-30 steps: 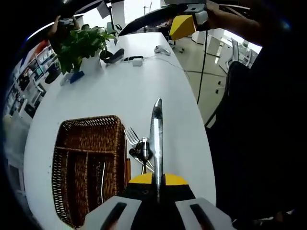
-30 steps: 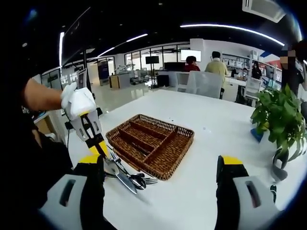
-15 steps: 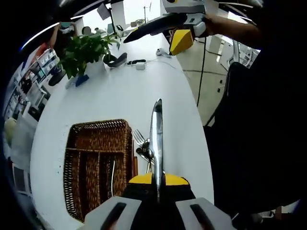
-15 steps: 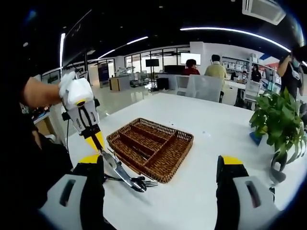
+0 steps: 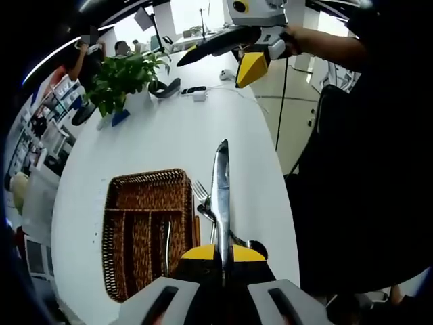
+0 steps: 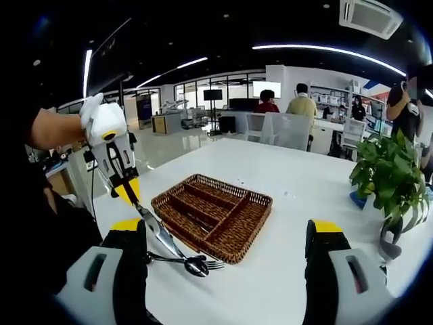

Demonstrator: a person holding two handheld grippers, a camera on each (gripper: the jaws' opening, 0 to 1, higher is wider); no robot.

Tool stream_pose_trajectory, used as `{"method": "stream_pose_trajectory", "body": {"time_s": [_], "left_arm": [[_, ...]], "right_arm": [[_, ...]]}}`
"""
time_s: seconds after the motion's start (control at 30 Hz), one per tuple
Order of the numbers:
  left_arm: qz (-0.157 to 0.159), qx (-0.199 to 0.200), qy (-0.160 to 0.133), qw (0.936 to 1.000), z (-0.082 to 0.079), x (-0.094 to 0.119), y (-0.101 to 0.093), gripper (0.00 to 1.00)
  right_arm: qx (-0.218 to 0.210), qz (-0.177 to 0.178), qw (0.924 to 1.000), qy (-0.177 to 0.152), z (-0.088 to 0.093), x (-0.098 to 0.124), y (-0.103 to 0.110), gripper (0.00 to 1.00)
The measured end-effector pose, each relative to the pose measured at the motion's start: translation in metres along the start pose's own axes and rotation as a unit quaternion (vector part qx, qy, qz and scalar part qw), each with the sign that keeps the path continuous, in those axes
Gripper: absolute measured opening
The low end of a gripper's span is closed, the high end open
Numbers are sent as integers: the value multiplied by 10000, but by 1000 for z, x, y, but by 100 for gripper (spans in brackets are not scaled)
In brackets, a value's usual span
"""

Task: Arrange the knives, forks, and spoons in their matching storage slots by inserting each utensil handle-first until every utensil is classified and aligned in the correct compartment

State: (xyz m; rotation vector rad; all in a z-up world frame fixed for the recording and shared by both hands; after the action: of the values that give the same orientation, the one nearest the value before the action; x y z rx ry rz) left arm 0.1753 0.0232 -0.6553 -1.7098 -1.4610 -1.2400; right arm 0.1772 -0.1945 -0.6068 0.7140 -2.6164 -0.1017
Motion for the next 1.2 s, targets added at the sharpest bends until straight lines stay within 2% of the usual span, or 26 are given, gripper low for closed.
{"method": "stream_pose_trajectory", "body": {"time_s": [0.33,0.53,0.87,1.2], "left_arm": [[-64,-121,94,9999,5,8,0,2],[-127,-17,67,9999,5,12,3,2],[-129,-101,290,9994,12,11,2,2],[-185,-105,409,9989,20,15,10,3]], "right_arm": [[-18,21,10000,-65,2,-2,9,99],[-9,10,9999,-103,1,0,10,99],[-51,30,9999,-129,4,3,10,99],[-65,20,9999,-108,8,1,15,99]]}}
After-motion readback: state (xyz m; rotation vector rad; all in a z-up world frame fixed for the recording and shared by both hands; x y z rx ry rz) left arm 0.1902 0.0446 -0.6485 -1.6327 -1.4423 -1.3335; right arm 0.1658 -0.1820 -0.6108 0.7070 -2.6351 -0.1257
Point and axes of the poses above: the point that each gripper's makers call its tool centre point, and the gripper's own axes: x roughly backward along the fingers, y roughly to its left, z roughly out of its underside, the point moved 3 cm from there along x, roughly backward along the fingers, and after that the axes turned 10 degrees about -x, right-handed, at the moved point
